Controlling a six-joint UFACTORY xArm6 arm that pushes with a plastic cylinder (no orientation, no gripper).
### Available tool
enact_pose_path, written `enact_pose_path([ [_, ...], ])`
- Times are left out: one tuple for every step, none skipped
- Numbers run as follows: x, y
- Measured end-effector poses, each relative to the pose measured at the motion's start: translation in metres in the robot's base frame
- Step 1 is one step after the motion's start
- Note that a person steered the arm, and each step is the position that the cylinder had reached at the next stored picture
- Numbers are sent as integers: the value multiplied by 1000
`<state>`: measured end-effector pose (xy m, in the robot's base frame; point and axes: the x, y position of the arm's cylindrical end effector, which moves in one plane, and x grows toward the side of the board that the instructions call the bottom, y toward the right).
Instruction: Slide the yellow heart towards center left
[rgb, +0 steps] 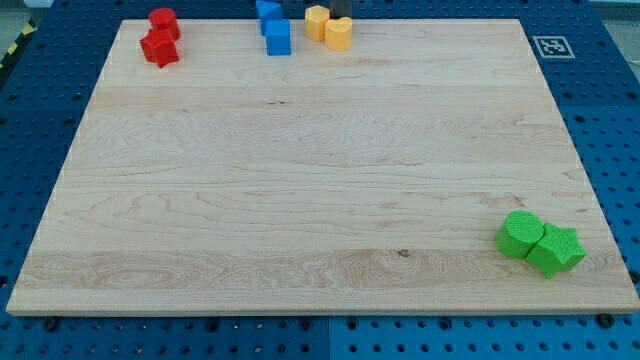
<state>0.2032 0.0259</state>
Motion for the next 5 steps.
enact_pose_path([
  [28, 0],
  [61, 0],
  [99, 0],
  [118, 0],
  [118, -1],
])
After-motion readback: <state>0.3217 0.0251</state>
